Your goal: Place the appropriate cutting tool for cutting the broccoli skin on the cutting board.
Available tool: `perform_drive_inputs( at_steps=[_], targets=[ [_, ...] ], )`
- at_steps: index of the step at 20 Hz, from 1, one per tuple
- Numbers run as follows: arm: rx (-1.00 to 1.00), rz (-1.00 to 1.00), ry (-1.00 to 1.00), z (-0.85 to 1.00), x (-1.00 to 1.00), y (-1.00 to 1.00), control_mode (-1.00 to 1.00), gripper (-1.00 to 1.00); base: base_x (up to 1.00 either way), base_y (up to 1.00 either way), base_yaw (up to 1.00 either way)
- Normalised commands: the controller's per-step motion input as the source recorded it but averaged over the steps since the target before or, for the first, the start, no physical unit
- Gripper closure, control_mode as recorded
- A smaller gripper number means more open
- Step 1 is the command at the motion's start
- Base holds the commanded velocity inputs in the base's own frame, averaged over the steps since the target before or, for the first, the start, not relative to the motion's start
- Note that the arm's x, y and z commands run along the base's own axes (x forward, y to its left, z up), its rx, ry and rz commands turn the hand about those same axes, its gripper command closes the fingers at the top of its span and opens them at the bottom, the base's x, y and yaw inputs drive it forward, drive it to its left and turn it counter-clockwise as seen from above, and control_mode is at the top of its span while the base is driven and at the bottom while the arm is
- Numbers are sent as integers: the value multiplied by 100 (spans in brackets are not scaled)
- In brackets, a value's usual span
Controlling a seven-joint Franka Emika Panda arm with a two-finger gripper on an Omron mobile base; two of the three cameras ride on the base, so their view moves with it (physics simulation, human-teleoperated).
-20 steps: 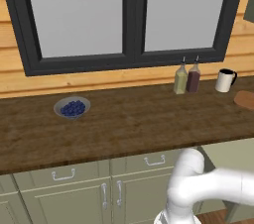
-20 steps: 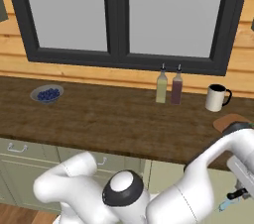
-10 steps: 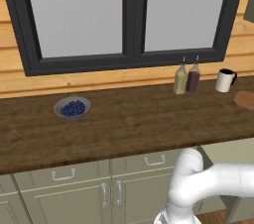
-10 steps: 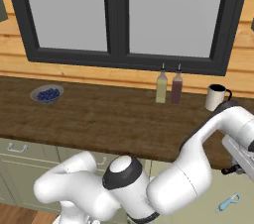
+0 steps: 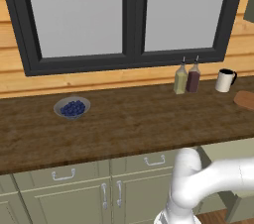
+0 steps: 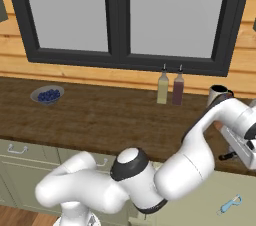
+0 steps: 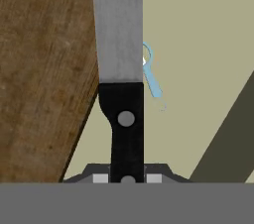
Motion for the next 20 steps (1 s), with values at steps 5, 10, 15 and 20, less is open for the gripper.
perform_drive_inputs(
  at_steps=[5,10,15,20],
  targets=[
    [0,-13,4,-4,60,0,-100,100,0,0,0],
    [0,-16,9,-11,55,-5,-100,100,0,0,0],
    [0,-10,4,-4,27,-24,-100,100,0,0,0],
    [1,-8,4,-3,25,-37,-100,100,0,0,0]
  ],
)
